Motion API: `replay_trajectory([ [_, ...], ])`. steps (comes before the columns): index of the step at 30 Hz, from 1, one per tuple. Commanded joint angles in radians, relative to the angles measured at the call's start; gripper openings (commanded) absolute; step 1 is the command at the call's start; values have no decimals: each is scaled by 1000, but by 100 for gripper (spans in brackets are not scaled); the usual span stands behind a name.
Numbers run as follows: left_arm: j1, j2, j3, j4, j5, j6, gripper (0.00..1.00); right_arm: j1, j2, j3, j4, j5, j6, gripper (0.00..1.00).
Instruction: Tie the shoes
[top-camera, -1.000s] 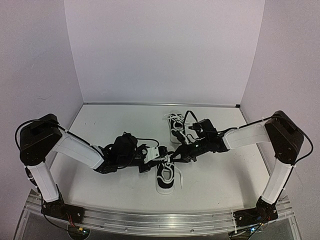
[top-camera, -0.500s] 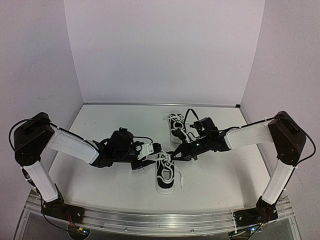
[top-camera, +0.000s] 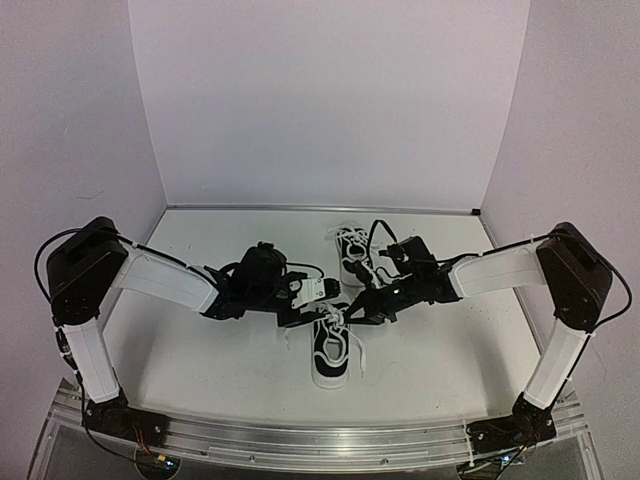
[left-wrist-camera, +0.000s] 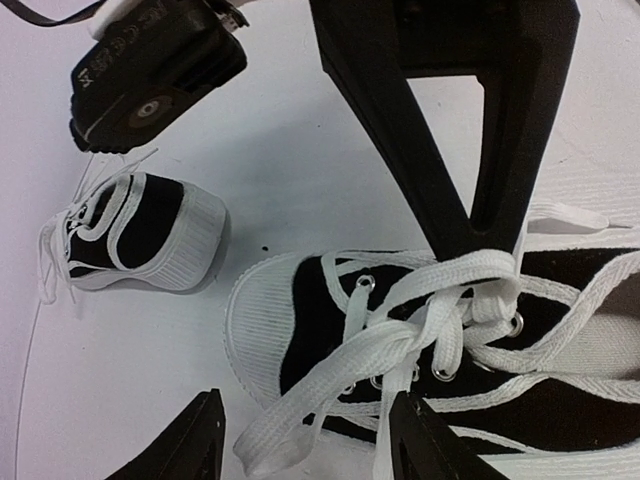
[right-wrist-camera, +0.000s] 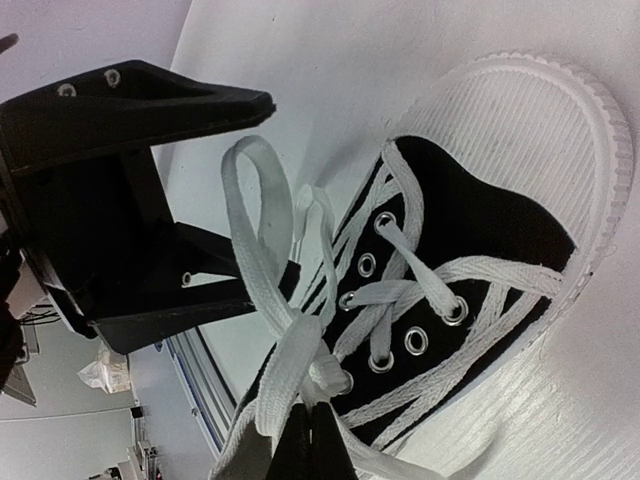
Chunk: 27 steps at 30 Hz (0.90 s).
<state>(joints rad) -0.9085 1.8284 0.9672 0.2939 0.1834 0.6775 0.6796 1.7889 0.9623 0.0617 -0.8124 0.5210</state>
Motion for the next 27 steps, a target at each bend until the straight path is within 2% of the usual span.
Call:
replay_trajectory([
  [1, 3, 28, 65, -37, 38, 46, 58, 6, -48, 24, -1, 7, -20, 0],
  [4, 3, 37, 74, -46, 39, 56, 52, 6, -54, 24, -6, 13, -21, 0],
  [8, 3, 18, 61, -49, 33, 57, 25, 7, -62, 23, -16, 33, -21, 0],
  [11, 4, -10, 36, -44, 14, 48, 14, 6, -75, 19, -28, 61, -21, 0],
  [15, 3, -46, 5, -66, -7, 41, 10, 5, -100, 4, -50, 105, -23, 0],
  [19, 3, -70, -26, -71, -25, 24, 0, 5, -125, -16, -76, 142, -28, 0],
  [27, 3, -104, -68, -69, -52, -1, 0, 5, -168, -56, -141, 214, -38, 0],
])
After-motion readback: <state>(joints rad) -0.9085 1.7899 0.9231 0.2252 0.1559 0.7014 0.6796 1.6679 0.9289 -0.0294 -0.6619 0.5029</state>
